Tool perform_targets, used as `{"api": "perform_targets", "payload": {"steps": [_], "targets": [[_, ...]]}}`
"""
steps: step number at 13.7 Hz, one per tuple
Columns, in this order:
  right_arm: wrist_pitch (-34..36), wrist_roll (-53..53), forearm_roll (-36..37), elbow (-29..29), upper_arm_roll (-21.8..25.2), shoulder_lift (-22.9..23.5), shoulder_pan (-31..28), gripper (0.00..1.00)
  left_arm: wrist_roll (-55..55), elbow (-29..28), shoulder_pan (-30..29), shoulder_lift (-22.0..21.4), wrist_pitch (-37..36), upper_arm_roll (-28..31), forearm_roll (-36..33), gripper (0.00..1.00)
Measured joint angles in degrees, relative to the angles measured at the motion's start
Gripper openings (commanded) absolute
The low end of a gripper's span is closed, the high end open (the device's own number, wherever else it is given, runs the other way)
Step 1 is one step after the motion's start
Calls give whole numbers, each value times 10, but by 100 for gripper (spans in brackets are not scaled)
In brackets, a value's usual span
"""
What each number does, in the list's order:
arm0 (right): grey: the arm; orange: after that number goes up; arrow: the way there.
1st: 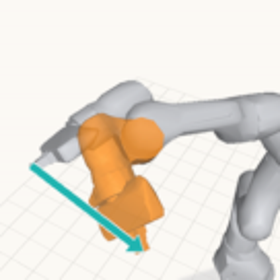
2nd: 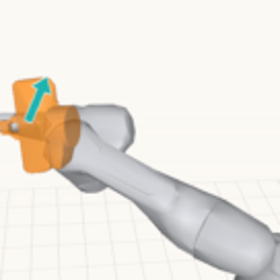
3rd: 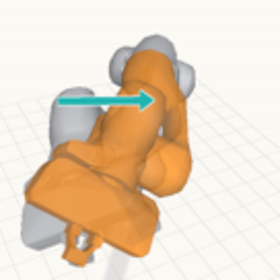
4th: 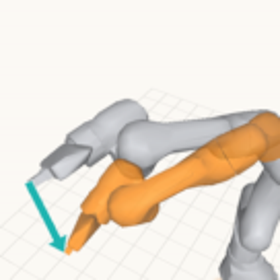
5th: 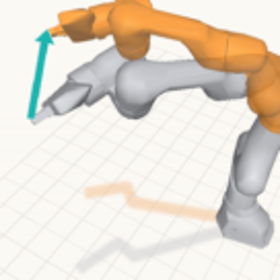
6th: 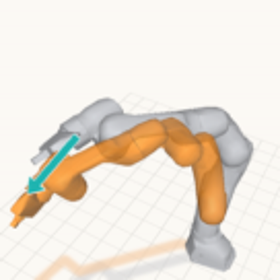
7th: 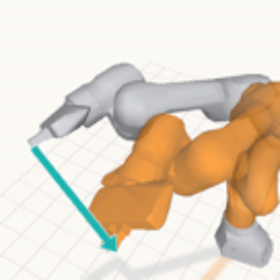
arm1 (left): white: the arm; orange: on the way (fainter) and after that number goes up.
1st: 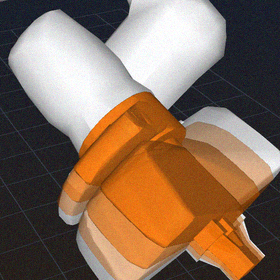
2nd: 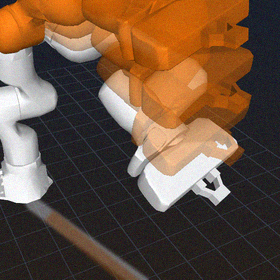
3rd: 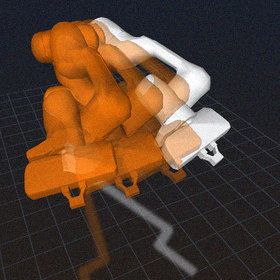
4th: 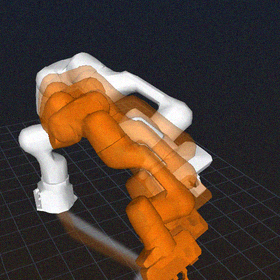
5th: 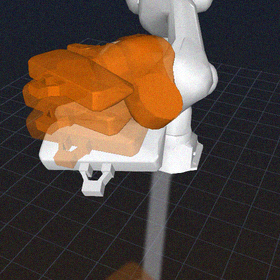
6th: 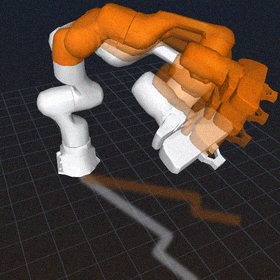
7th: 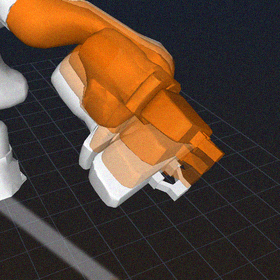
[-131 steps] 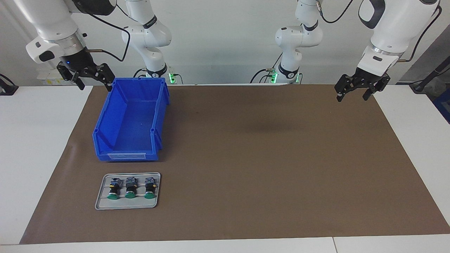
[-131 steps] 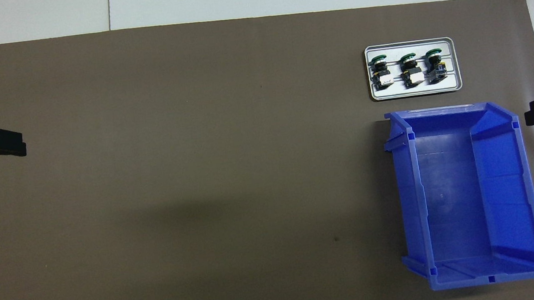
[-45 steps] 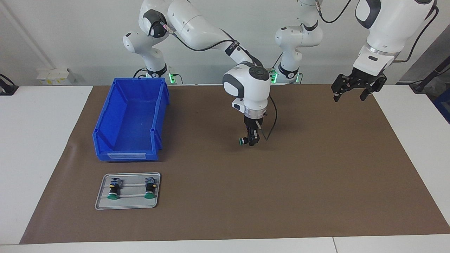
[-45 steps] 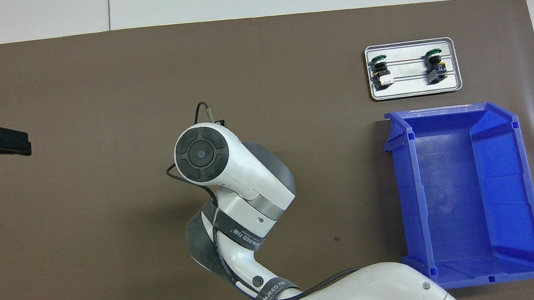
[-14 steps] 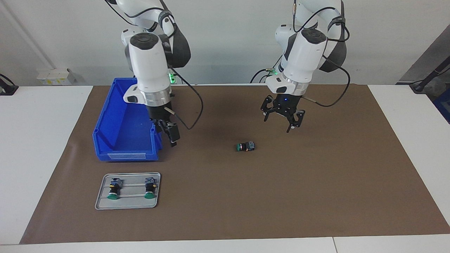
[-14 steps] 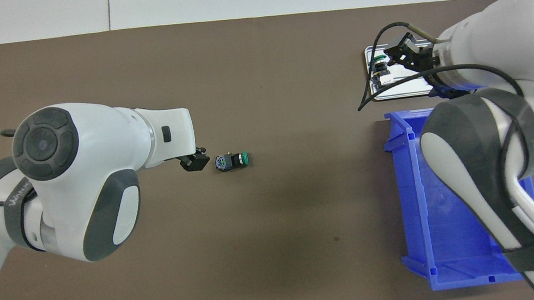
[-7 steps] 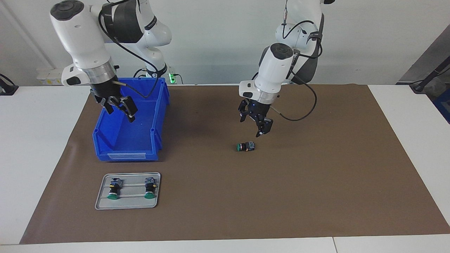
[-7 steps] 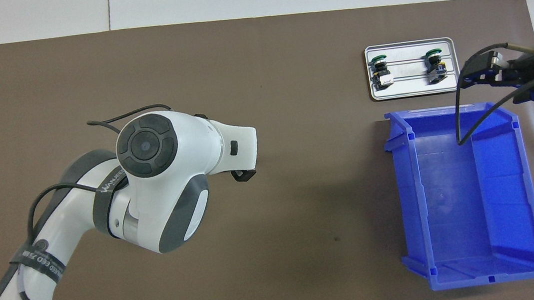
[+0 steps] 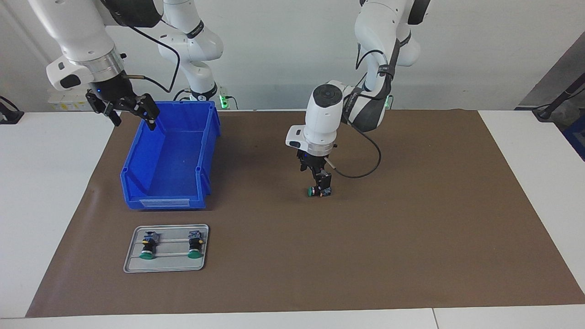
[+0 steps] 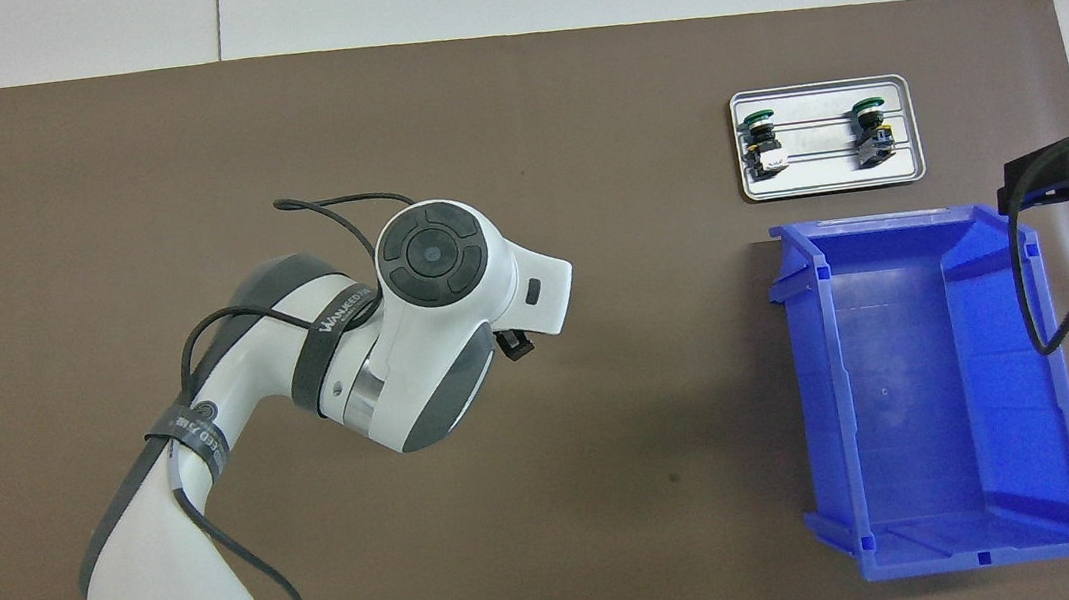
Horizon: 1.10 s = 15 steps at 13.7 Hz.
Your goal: Place and press button with both arms
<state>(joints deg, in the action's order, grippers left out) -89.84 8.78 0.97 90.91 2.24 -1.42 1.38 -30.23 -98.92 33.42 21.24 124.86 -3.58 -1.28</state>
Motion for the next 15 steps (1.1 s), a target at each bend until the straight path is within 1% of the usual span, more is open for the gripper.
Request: {"api": "perform_targets", "payload": {"steps": [4,6,9,11,13,15], "targets": [[3,-2,1,8,-2,-3,2,100,-49,-3,1,14,4,1,0,100],[5,-2,1,7,-3,-3,5,100,-74,-17,1,14,9,2,0,100],[33,-12,2,-17,-3,-2,5,100,-100,-38,1,14,43,2,0,100],[35,-25,2,-23,-1,-1,3,100,-107,-47,1,14,67,1,0,99],[37,-28,2,-23,1,1,-2,100,-119,-55,1,14,74,1,0,93],[37,-31,2,-23,3,4,-4,100,-123,-66,1,13,80,2,0,92]]}}
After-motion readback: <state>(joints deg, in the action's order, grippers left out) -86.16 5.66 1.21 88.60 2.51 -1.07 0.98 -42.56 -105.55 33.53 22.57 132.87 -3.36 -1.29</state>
